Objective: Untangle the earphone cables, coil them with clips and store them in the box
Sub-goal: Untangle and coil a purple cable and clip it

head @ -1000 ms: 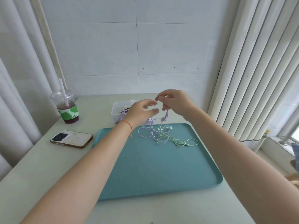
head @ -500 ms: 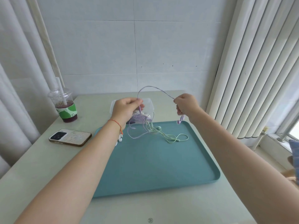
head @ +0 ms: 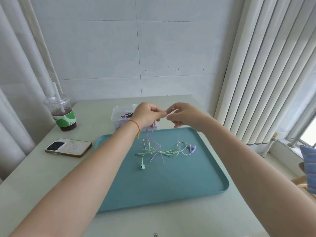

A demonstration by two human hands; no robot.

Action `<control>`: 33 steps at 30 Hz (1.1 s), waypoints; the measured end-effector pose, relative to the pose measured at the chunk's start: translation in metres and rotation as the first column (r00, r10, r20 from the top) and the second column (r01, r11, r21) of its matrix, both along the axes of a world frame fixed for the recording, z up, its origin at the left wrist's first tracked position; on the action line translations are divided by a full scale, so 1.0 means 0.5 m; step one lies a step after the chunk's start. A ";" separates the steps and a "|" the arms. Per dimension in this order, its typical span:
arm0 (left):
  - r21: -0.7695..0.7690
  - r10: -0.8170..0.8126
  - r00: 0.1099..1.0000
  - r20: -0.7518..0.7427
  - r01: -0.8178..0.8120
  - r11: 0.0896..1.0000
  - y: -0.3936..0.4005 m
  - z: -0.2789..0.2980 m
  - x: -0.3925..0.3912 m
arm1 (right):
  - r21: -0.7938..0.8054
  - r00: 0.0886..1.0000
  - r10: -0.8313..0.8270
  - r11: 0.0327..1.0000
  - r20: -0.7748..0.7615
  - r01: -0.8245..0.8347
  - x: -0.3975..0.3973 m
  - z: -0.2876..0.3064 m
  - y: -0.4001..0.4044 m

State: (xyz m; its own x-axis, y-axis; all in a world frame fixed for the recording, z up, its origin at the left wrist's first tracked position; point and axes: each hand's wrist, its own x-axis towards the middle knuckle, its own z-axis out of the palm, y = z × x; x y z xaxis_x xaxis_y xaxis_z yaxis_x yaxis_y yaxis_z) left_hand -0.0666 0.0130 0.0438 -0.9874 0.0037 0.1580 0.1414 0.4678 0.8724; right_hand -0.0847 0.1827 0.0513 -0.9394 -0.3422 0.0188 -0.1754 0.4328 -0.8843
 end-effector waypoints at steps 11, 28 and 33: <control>-0.045 -0.107 0.981 0.159 0.116 0.992 -0.024 -0.053 -0.002 | 0.491 0.967 0.055 0.868 -0.250 0.078 -0.003 0.007 0.013; -0.094 -0.014 0.998 -0.056 0.008 0.996 -0.016 -0.049 0.012 | 0.371 0.909 0.014 0.916 -0.417 0.156 0.002 -0.010 -0.029; 0.126 -0.068 0.992 0.110 0.054 0.991 -0.011 -0.076 0.025 | 0.473 0.936 0.104 0.878 -0.336 0.072 0.006 -0.016 -0.044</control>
